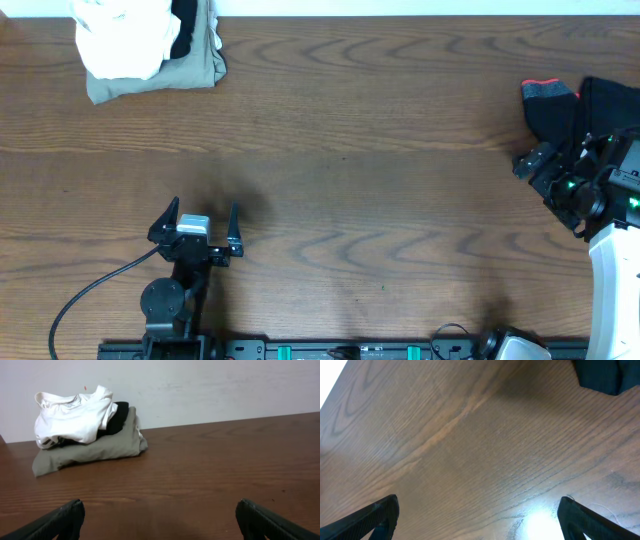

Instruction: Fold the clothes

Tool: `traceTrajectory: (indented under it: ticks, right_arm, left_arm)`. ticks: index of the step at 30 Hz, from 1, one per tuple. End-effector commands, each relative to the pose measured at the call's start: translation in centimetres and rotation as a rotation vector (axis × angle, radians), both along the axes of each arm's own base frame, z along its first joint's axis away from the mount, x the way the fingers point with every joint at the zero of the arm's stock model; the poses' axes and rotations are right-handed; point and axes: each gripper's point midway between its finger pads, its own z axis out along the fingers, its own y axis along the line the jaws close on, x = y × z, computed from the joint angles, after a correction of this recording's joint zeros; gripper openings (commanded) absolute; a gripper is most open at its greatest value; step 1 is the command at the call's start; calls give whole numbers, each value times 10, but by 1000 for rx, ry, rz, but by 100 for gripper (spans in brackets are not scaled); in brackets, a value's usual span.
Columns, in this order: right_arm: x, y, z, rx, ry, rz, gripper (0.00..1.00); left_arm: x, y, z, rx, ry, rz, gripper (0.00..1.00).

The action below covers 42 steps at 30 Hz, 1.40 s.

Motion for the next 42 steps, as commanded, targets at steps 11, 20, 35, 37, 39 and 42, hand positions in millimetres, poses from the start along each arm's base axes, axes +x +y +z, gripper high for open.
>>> traceTrajectory:
  ticks: [11,20,35,37,39,42]
  right_arm:
    - [1,-4,4,-12,-10,-2,99]
    - [5,11,-14,-20,51,50,99]
    - [5,14,-8,-29,33,59,99]
    - [1,15,1,-49,0,59,99]
    - [-5,17,10,-73,-34,59,99]
    - [-21,15,18,-141,-74,36,99]
  left_arm:
    - [-1,0,-15,12,46,-4,98]
    - [-1,0,-15,12,46,-4,98]
    - [-1,0,-15,13,46,-4,98]
    - [-1,0,-15,12,46,-4,98]
    - [-1,0,-15,13,46,-4,98]
    - [-1,0,-15,13,46,-4,98]
